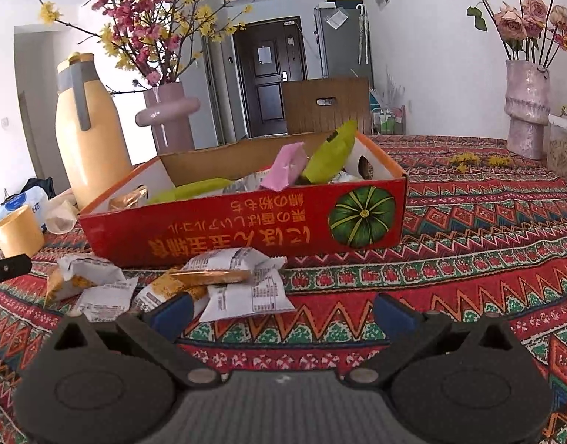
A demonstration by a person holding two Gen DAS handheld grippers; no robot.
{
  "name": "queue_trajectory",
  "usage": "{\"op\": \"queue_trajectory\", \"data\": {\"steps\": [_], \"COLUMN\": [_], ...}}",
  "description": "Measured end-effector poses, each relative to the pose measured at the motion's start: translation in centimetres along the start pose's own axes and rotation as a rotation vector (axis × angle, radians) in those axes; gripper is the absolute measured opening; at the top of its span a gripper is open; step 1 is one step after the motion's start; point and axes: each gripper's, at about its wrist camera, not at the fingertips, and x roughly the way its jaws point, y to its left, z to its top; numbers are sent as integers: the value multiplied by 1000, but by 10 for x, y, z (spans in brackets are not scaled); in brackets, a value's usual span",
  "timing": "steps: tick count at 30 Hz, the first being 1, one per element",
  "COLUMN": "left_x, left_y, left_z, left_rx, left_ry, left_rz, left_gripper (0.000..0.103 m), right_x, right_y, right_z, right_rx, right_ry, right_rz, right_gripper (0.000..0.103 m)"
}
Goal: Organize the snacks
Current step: 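Move both tools back to the snack pile in front of the box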
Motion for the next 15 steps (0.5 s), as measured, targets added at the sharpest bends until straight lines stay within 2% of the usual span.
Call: {"op": "queue_trajectory", "data": {"steps": [6, 15], "left_x": [2, 2], "left_y": [2, 4], "left_z": [0, 0], "left_rx": [-9, -20], "left_ry": [18, 22], "left_rz": [-17, -31], "left_gripper": [103, 103], "right_x": [0, 3], "right_y": [2, 22], "right_z": [1, 21], "right_rx": [-8, -30], "right_ry": [5, 10], "right_rz": [-13, 30], "right_gripper": [103, 103]}}
